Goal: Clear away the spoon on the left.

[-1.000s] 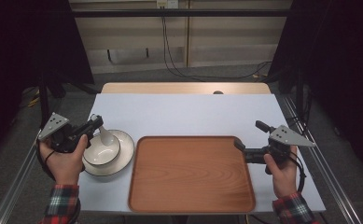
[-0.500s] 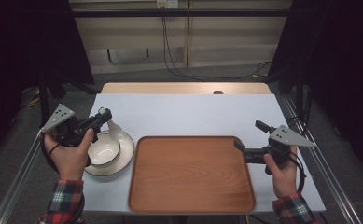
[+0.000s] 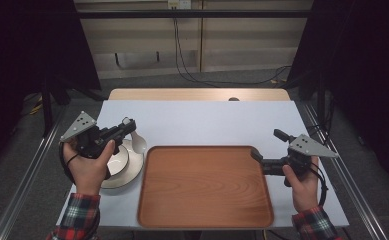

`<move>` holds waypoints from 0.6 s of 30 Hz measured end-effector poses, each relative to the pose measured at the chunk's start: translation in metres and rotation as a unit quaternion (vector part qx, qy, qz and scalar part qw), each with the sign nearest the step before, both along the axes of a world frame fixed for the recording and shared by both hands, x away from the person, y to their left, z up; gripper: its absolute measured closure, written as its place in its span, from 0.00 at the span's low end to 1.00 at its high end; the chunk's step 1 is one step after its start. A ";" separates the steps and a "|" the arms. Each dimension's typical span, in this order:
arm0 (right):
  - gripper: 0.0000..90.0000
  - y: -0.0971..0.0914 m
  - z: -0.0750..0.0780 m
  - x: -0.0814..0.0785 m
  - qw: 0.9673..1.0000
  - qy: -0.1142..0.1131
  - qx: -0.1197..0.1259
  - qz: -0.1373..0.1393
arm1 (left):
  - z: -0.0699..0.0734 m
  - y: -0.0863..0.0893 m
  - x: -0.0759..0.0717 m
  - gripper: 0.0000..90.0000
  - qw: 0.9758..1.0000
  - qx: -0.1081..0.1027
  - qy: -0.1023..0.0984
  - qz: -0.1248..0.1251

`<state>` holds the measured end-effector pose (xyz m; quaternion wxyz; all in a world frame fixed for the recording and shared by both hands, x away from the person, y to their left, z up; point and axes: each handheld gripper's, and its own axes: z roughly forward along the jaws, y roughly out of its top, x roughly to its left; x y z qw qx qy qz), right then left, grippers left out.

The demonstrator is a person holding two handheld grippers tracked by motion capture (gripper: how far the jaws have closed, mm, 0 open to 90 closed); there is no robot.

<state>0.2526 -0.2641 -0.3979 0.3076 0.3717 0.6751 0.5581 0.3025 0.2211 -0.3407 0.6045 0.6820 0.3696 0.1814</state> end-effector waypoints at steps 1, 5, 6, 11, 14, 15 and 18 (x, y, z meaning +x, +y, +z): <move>0.00 0.000 0.000 0.000 1.000 0.000 -0.001 0.001 | -0.001 -0.002 0.000 0.95 1.000 0.003 0.001 -0.005; 0.00 0.000 0.000 0.000 1.000 -0.004 -0.003 0.000 | -0.005 -0.009 -0.001 0.95 1.000 0.001 0.002 -0.011; 0.00 0.001 0.000 0.000 1.000 -0.003 -0.005 -0.002 | -0.006 -0.010 -0.001 0.95 1.000 0.001 0.003 -0.014; 0.00 0.001 0.000 0.000 1.000 -0.004 -0.004 0.002 | -0.011 -0.017 -0.002 0.95 1.000 0.004 0.007 -0.027; 0.00 0.001 0.000 0.001 1.000 -0.004 -0.003 0.002 | -0.014 -0.020 -0.002 0.95 0.999 0.009 0.012 -0.032; 0.00 0.001 0.000 0.000 1.000 -0.003 -0.005 0.003 | -0.015 -0.021 -0.002 0.95 0.999 0.006 0.013 -0.036; 0.00 0.001 0.000 0.000 1.000 -0.005 -0.006 0.003 | -0.018 -0.025 -0.002 0.95 0.999 0.005 0.016 -0.039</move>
